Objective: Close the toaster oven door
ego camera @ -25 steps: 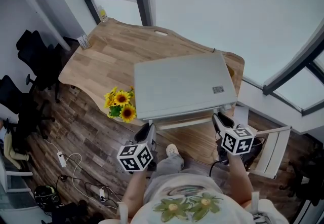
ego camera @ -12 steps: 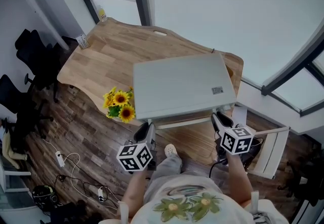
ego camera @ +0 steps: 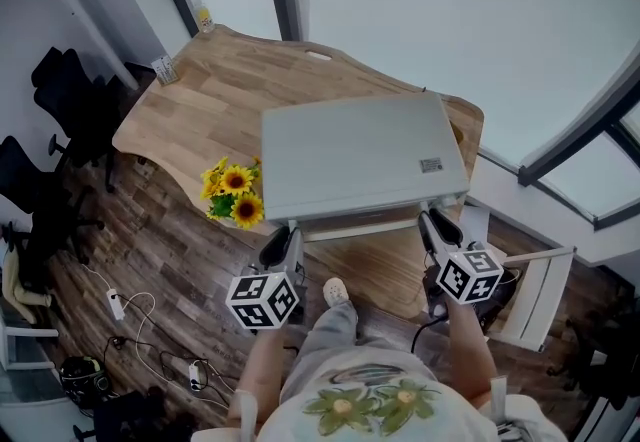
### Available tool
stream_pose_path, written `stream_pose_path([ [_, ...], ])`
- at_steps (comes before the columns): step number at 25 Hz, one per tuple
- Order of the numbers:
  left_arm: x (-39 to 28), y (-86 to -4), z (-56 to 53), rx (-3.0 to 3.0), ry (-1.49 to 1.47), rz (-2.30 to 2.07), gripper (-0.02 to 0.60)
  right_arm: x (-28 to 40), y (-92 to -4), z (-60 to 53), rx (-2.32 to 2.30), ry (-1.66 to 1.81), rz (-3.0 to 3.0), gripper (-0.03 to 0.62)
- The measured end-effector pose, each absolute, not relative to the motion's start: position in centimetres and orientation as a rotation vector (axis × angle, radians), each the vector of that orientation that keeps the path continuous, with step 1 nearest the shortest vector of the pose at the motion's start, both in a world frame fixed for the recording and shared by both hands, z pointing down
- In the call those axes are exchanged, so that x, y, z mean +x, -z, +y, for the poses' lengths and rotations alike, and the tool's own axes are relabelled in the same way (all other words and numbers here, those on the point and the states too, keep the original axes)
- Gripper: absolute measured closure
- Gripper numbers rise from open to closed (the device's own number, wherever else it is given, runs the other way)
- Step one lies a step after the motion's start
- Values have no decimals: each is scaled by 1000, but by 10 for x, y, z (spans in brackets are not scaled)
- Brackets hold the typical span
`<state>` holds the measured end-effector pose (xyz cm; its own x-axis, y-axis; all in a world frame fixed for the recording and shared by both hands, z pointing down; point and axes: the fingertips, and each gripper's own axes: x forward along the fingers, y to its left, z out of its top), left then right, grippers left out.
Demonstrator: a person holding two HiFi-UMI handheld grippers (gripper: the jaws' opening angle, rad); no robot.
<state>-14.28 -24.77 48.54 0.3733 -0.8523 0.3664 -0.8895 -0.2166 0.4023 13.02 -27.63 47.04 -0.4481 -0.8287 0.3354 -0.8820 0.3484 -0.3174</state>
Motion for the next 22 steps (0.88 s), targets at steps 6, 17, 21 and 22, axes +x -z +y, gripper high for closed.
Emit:
stream_pose_path([
  [6, -144, -480, -246, 2155, -93, -1558, 486, 132, -461, -268, 1650, -479, -2505, 503],
  [17, -128, -455, -180, 2289, -22, -1648, 573, 121, -461, -197, 1568, -366, -2573, 594],
  [21, -111, -455, -150, 2335, -9, -1610, 578, 113, -463, -165, 1520, -346, -2587, 595],
  [22, -106, -454, -143, 2351, -9, -1597, 578, 111, -463, -158, 1508, -340, -2596, 595],
])
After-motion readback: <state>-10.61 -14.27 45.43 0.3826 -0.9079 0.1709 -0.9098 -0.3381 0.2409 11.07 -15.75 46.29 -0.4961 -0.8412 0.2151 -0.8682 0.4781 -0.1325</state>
